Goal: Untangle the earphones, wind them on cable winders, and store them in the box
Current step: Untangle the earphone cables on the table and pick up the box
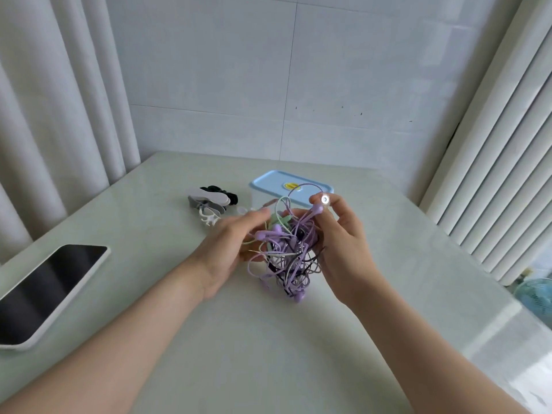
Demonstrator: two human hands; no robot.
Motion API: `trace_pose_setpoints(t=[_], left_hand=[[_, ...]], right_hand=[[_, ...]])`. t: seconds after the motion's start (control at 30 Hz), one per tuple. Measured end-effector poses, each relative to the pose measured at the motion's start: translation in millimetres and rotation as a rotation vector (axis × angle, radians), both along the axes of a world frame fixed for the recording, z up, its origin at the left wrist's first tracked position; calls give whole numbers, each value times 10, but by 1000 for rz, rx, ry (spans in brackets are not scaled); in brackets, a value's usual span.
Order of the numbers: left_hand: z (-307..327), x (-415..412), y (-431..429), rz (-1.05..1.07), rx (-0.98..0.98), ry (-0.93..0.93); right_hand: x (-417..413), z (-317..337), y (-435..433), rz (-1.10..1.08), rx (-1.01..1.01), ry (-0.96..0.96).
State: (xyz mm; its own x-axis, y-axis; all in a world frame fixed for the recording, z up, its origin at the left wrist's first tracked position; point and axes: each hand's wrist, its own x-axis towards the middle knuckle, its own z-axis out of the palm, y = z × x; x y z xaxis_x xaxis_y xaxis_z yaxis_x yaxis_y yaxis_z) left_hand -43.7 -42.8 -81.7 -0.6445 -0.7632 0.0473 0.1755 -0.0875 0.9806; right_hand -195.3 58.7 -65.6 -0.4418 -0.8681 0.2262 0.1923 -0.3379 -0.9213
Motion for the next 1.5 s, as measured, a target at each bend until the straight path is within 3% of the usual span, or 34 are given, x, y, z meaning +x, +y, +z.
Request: trace_pose_setpoints(t=[0.1, 0.33, 0.63, 0.77, 0.97, 1.27, 1.4, 1.5], left_hand=[[14, -2, 78, 0, -110, -4], [-77, -47, -18, 287, -77, -2], [-85, 7, -88, 530, -105, -121], [-84, 19, -101, 539, -123, -165], [7, 51, -13, 493, -31, -222], [126, 71, 74, 348, 165, -14], [110, 56, 99, 396, -25, -32], [87, 85, 123, 438, -353, -189]], right_hand=[[-5, 0, -26, -72, 44, 26], [-100, -43, -53, -122, 233, 10], [-89, -18, 25, 38, 352, 367], [-38, -4, 37, -35, 309, 475], [-9, 16, 7, -148, 199, 272], [-8, -6, -4, -264, 322, 124], [-31, -17, -23, -255, 336, -41], [-46, 1, -12, -255, 319, -160]])
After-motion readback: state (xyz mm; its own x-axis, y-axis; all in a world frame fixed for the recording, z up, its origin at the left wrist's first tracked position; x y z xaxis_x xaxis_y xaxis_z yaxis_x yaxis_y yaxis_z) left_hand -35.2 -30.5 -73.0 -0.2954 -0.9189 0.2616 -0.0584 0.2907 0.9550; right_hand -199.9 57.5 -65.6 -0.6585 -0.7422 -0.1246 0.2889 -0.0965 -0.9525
